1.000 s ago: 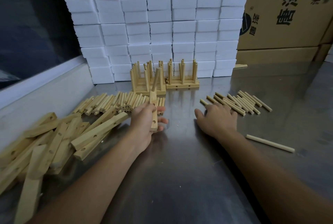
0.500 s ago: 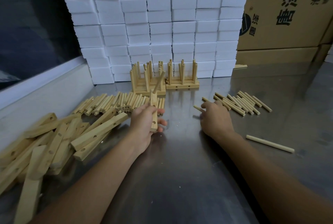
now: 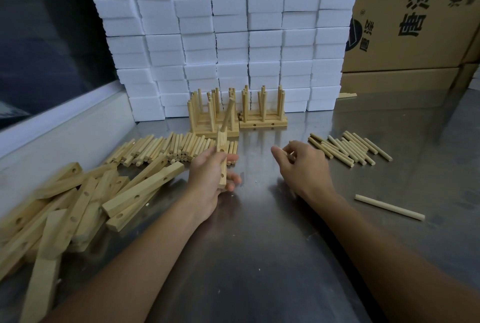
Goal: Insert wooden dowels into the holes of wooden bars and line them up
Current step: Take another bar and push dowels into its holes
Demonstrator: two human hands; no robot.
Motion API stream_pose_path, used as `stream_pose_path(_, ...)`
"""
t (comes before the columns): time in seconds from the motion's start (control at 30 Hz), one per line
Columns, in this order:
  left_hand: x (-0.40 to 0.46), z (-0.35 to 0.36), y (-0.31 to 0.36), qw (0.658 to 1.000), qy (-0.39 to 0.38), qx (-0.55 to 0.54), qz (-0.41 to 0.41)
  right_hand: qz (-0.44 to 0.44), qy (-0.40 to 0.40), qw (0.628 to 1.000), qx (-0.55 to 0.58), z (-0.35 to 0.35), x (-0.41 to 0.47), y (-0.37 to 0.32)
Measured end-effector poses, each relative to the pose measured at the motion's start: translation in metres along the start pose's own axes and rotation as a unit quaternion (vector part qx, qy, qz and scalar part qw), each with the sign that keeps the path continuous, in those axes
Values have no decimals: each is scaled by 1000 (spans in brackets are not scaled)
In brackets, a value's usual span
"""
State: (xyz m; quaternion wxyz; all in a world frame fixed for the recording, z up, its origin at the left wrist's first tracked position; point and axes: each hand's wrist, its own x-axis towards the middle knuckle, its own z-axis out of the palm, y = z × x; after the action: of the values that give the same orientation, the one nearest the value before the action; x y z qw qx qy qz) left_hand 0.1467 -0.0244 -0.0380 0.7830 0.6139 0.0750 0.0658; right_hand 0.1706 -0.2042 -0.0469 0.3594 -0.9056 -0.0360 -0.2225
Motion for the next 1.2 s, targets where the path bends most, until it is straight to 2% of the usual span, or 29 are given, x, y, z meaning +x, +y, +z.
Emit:
stream_pose_path(0.13,-1,0,1,1000,10,28,1,-8,21,1000,20,1,0,1)
stream_pose_path(0.47,-6,5,5,986,-58,-121,-100,6,40,995,96,-1,0,2)
stream_pose_path(0.63,-8,4,5,985,-66,-124,-98,10,25,995,93,-1,1,6)
stream_pose_path(0.73,-9,5,4,988,-72,-109,-85,14,26,990,141,-2,1,5)
stream_pose_path(0.83,-10,7,4,991,-74,-84,-70,50,28,964,260,-4,0,-2)
stream_pose_path(0.9,-11,9,4,993,-81,-63,-63,113,23,930,348,-5,1,-10)
stream_pose_path(0.97,-12,10,3,993,-91,-44,-60,175,-22,883,435,-6,0,-20)
stream_pose_path(1.07,-12,11,2,993,-101,-28,-56,197,-91,826,520,-5,-2,-29)
stream_pose_path(1.13,-11,11,1,993,-108,-23,-53,181,-112,831,514,-1,-5,-33)
stream_pose_path(1.2,-11,11,0,992,-114,-18,-48,162,-113,855,479,3,-9,-36)
